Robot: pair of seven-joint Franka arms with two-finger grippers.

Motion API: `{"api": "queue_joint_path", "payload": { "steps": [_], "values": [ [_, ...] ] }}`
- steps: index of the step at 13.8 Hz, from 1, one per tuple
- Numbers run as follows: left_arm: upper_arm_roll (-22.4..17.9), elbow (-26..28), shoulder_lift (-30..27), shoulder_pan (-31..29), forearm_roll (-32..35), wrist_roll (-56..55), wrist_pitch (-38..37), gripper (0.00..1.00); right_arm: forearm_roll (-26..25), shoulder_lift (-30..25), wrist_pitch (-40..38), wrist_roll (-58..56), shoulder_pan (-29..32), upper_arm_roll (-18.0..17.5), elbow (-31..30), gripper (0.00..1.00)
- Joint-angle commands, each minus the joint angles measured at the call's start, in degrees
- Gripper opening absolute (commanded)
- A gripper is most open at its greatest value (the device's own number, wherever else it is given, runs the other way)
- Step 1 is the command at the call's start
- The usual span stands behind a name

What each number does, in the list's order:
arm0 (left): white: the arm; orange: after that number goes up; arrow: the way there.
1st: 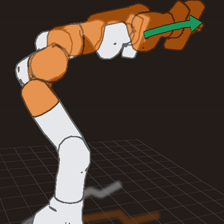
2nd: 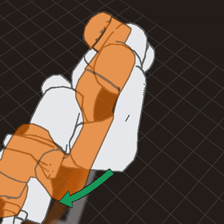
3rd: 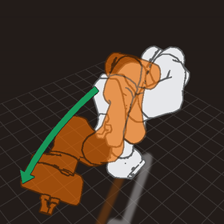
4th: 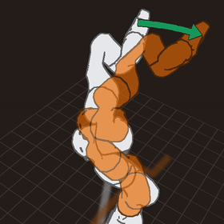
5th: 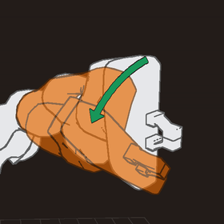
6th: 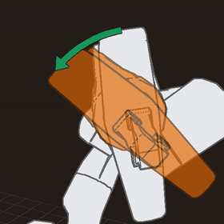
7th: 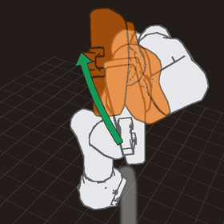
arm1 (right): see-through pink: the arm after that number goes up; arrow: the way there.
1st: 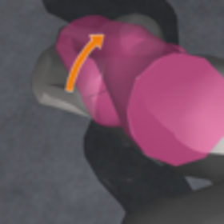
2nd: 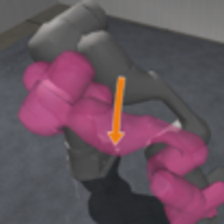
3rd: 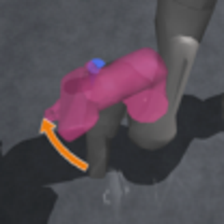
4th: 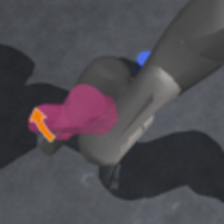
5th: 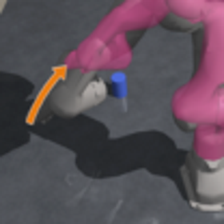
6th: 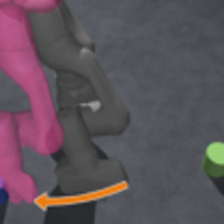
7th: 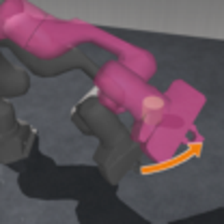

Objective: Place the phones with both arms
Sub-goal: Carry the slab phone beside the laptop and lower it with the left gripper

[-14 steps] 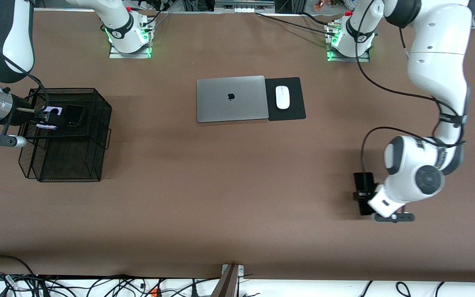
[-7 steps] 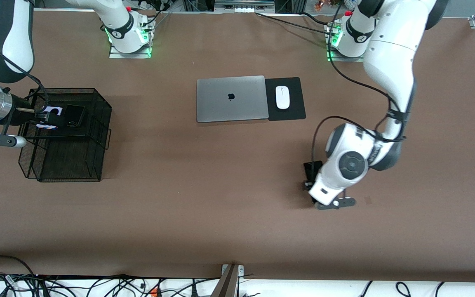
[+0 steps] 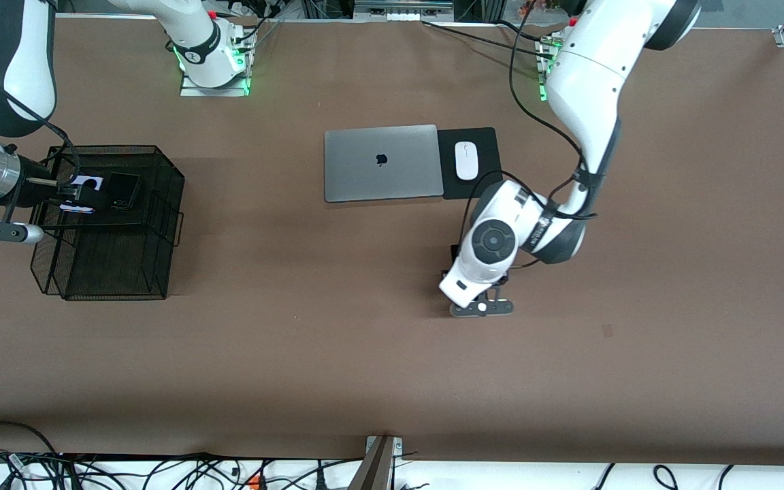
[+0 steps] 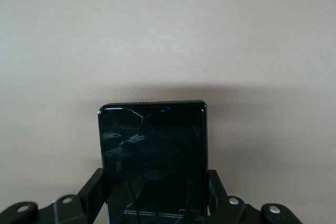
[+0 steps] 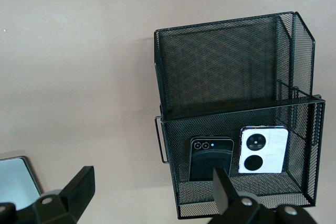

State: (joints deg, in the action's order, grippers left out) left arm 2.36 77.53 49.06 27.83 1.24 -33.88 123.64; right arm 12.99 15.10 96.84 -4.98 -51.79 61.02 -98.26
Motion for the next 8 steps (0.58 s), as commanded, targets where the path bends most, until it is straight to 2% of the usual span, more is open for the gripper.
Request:
{"api": "queue_joint_path", "payload": {
  "steps": [1,8],
  "values": [
    [-0.61,-7.9,4.27,3.01,-2.9,-3.1,-1.04,0.47,1.07,0.37,-1.22,0.06,0.38,0.15,1.06,0.99],
    [-0.61,-20.73,12.27,7.32,-2.99,-9.71,0.19,0.45,1.07,0.28,-1.3,0.06,0.38,0.15,1.06,0.99]
  ]
}}
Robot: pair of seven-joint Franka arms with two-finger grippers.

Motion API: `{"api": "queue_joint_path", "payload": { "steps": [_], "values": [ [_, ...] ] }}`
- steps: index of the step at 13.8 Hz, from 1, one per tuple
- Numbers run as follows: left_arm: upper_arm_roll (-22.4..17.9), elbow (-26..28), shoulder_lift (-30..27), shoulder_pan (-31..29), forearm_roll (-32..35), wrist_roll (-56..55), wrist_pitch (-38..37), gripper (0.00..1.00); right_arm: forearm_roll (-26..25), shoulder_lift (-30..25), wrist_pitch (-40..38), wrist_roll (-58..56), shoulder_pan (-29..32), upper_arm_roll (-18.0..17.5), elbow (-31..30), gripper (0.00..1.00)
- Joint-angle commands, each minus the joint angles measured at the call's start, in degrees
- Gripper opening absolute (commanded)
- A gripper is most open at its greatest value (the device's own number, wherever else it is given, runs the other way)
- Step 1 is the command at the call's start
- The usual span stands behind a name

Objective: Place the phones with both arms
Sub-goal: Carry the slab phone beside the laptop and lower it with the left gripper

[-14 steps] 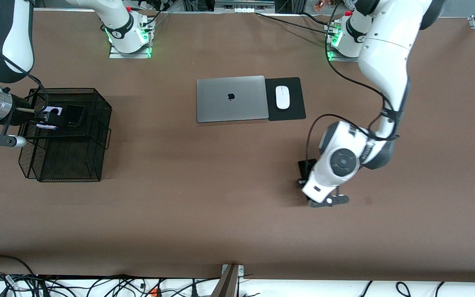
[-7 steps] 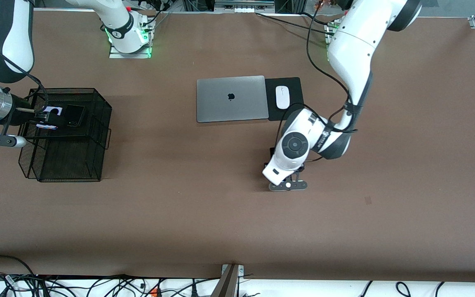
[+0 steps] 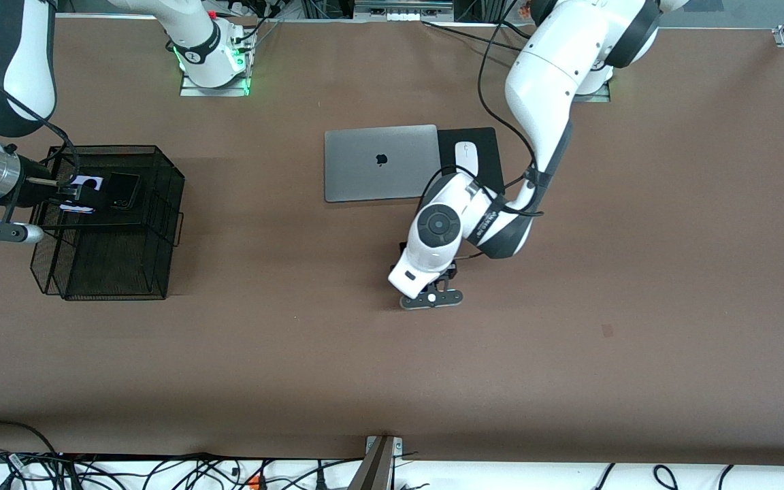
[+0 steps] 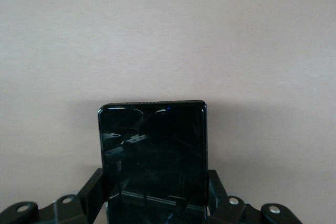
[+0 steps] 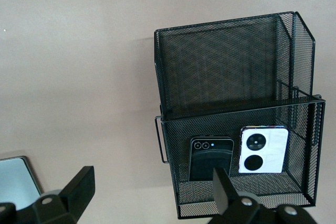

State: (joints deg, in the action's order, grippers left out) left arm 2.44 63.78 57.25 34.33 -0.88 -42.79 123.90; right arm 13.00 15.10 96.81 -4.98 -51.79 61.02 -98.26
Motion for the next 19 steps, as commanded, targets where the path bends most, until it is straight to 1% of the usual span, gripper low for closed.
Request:
{"api": "queue_joint_path", "payload": {
  "steps": [1,2,4,8,9,10,11,12,17,18,19],
  "values": [
    [-0.69,-8.31,5.15,1.17,-0.87,-0.8,0.38,0.45,1.06,0.36,-1.27,0.06,0.38,0.15,1.05,0.99],
    [-0.69,-9.19,6.2,1.27,-0.87,-0.8,2.04,0.45,0.97,0.36,-1.27,0.06,0.38,0.15,1.05,0.99],
    [-1.12,-9.2,7.61,1.88,-0.79,-0.8,5.99,0.45,1.06,0.28,-1.36,0.06,0.38,0.15,1.05,0.99],
    [-1.3,-8.59,8.23,3.02,-0.7,-1.41,5.48,0.45,1.06,0.36,-1.36,0.06,0.38,0.15,1.05,0.99],
    [-1.3,-8.5,8.23,3.11,-0.61,-1.94,5.48,0.46,1.06,0.36,-1.36,0.06,0.38,0.15,1.05,0.99],
    [-1.3,-8.24,8.32,3.11,-0.61,-2.03,5.48,0.51,1.06,0.36,-1.36,0.06,0.38,0.15,1.05,0.99],
    [-1.39,-8.15,8.32,3.29,-0.35,-2.38,5.48,0.7,1.06,0.36,-1.36,0.06,0.38,0.15,1.05,0.99],
    [-1.39,-8.15,8.41,3.29,-0.17,-2.38,5.57,1.0,1.06,0.36,-1.36,0.06,0.38,0.15,1.05,0.99],
    [-2.44,-7.27,7.97,4.78,0.09,-5.72,5.31,1.0,1.06,0.28,-1.36,0.06,0.38,0.15,1.05,0.99],
    [-2.7,-7.35,7.27,4.69,0.01,-5.64,3.39,1.0,1.06,0.28,-1.36,0.06,0.38,0.15,1.05,0.99],
    [-2.88,-7.96,6.74,4.43,0.01,-5.29,-0.55,1.0,1.06,0.28,-1.36,0.06,0.38,0.15,1.05,0.99]
  ]
}}
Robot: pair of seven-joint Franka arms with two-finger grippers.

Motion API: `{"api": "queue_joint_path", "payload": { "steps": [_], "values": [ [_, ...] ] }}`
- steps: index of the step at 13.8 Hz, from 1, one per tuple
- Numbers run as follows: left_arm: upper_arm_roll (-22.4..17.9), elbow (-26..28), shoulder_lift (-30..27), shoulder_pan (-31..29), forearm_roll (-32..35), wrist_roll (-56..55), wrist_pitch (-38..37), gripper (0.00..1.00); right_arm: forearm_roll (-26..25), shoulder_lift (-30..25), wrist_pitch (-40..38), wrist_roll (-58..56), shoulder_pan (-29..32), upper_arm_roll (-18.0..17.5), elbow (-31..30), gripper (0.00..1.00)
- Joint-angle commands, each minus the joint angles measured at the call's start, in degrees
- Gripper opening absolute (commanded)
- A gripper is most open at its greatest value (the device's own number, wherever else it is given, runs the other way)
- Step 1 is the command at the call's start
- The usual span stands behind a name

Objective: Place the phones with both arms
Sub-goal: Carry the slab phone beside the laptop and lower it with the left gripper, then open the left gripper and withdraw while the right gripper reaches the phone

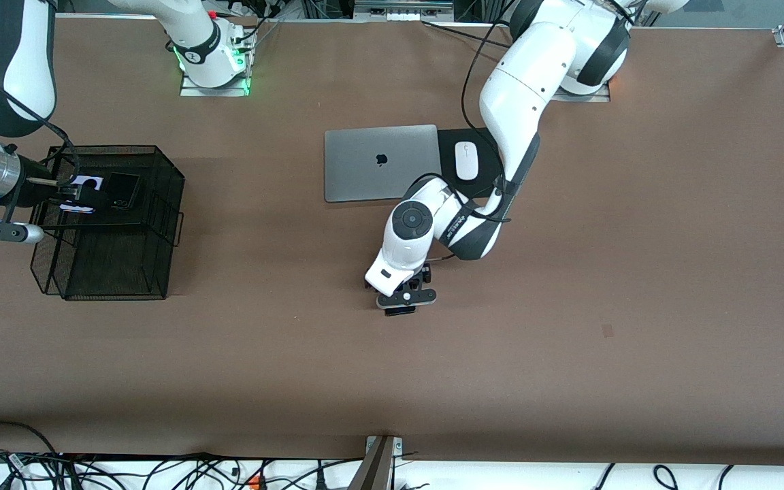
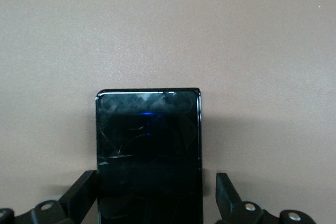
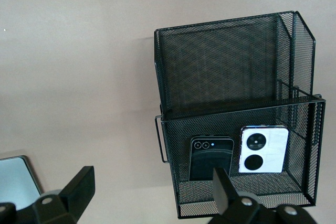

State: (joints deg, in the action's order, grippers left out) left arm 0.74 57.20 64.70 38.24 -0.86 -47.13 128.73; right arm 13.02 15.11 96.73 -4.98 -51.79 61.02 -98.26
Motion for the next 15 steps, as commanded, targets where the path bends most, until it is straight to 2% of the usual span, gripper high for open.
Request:
{"api": "queue_joint_path", "payload": {
  "steps": [1,4,7,10,12,13,15],
  "values": [
    [-1.97,-1.73,-1.07,0.34,-0.11,-0.34,-9.07,1.0,1.05,0.27,-1.28,0.06,0.37,0.15,1.05,0.99],
    [-3.2,-1.65,-5.1,0.08,0.06,3.95,-16.12,1.0,0.96,0.27,-1.28,0.06,0.37,0.15,1.05,1.0],
    [-7.5,-1.56,-8.27,-0.18,-0.02,12.82,-23.77,1.0,1.05,0.27,-1.28,0.06,0.37,0.15,1.05,0.99],
    [-8.57,-1.12,-12.57,-5.0,0.15,22.14,-28.78,1.0,3.23,-0.08,-1.46,0.41,-0.85,-0.11,1.14,0.99],
    [-8.65,-1.03,-14.51,-8.69,0.15,28.11,-32.13,1.0,3.95,0.1,-1.37,0.41,-3.92,-0.64,3.94,0.99],
    [-8.65,-0.95,-15.47,-10.89,0.15,31.45,-33.71,1.0,3.95,0.27,-1.37,0.5,-4.98,-1.86,5.43,0.99],
    [-8.65,-0.86,-17.23,-15.28,0.15,37.34,-34.95,1.0,4.56,1.49,-0.24,1.03,-5.25,-7.9,7.46,0.99]
  ]
}}
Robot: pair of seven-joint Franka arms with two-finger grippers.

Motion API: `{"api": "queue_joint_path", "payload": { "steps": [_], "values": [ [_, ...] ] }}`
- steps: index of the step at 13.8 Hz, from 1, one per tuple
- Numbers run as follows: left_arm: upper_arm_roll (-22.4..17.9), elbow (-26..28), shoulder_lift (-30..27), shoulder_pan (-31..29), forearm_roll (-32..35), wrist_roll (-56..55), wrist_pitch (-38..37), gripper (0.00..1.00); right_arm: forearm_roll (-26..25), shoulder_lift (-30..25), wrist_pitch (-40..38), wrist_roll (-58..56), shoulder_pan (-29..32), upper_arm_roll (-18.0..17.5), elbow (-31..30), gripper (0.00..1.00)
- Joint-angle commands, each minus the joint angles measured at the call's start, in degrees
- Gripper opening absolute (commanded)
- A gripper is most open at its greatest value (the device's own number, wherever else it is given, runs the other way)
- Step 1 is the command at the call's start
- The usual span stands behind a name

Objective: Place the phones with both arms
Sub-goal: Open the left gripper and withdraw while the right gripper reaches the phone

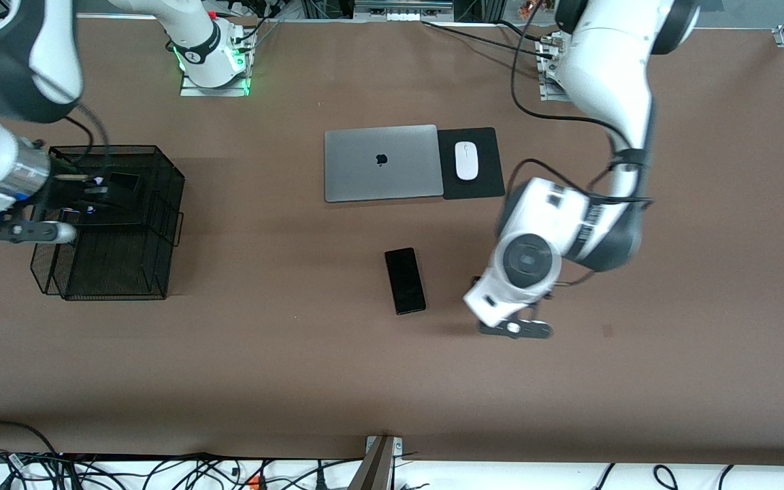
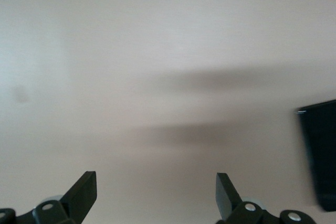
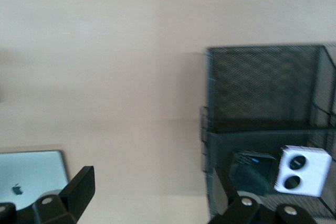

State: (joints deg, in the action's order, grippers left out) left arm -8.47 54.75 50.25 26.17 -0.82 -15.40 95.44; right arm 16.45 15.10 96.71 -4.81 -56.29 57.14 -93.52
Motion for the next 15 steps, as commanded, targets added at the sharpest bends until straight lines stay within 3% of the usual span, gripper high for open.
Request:
{"api": "queue_joint_path", "payload": {
  "steps": [1,4,7,10,13,15],
  "values": [
    [0.56,1.68,-3.57,-5.4,0.12,8.08,-2.27,1.0,2.43,3.08,1.36,1.98,-0.75,-7.27,4.21,0.99],
    [0.56,2.12,-6.29,-11.38,0.12,15.91,-3.07,1.0,6.3,9.23,8.98,10.49,-0.75,-16.59,8.96,0.99],
    [0.74,4.48,-9.89,-16.31,0.03,21.37,-2.63,1.0,6.31,19.06,18.67,15.86,-0.66,-24.43,16.06,0.99],
    [0.74,9.48,-17.0,-17.73,-0.23,21.38,-2.63,1.0,6.4,30.22,21.14,17.63,-0.58,-27.34,26.34,0.99],
    [0.91,17.21,-26.23,-18.34,-0.15,21.47,-2.37,1.0,6.31,35.34,30.62,21.58,-0.66,-31.55,27.08,0.99],
    [1.17,20.91,-31.94,-18.17,-0.15,21.47,-2.54,1.0,6.31,38.15,35.37,23.43,-0.66,-32.09,27.25,0.99]
  ]
}}
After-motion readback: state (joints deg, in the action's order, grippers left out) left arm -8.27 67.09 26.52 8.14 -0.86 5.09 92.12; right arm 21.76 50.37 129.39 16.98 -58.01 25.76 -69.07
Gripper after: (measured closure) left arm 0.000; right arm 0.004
